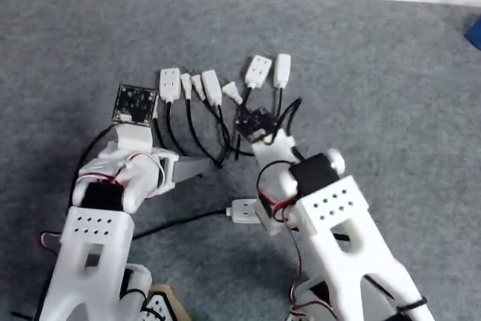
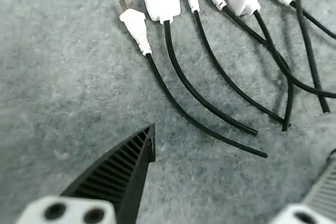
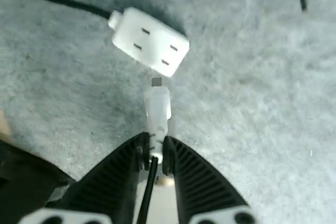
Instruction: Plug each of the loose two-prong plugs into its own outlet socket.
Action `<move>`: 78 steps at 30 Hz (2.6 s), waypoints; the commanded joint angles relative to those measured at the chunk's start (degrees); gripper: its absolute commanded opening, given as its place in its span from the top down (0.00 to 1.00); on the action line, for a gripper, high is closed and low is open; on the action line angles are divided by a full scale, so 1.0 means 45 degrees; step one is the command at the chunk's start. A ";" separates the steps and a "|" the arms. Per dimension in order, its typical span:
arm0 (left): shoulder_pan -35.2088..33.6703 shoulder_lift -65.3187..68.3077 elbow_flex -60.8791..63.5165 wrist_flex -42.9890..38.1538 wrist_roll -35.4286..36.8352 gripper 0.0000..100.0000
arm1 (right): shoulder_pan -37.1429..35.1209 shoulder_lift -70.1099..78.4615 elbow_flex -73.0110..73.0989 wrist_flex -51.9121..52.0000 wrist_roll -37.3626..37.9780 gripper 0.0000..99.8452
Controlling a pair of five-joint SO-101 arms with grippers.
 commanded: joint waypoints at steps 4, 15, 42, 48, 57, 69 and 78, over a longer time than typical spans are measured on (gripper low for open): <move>-0.0068 -0.0049 0.0498 -0.0957 0.0117 0.54 | 0.0303 0.2745 -0.2237 0.0537 -0.0899 0.99; -0.0068 -0.0166 0.0889 -0.1250 0.0117 0.54 | -0.0752 0.5734 -0.5695 0.1514 -0.1954 0.99; -0.0068 -0.0166 0.1065 -0.1524 0.0117 0.54 | 0.0381 0.6320 -0.3624 -0.0225 -0.1973 0.99; -0.0068 -0.0166 0.1065 -0.1524 0.0117 0.54 | 0.0361 0.6320 -0.3604 -0.0400 -0.1993 0.99; -0.0068 -0.0166 0.1065 -0.1524 0.0117 0.54 | 0.0361 0.6359 -0.3604 -0.0420 -0.2344 0.99; -0.0049 -0.0166 0.1065 -0.1524 0.0117 0.54 | 0.0361 0.6379 -0.3604 -0.0733 -0.3380 0.99; -0.0049 -0.0166 0.1084 -0.1524 0.0117 0.54 | 0.0400 0.6379 -0.3624 -0.0615 -0.3946 0.99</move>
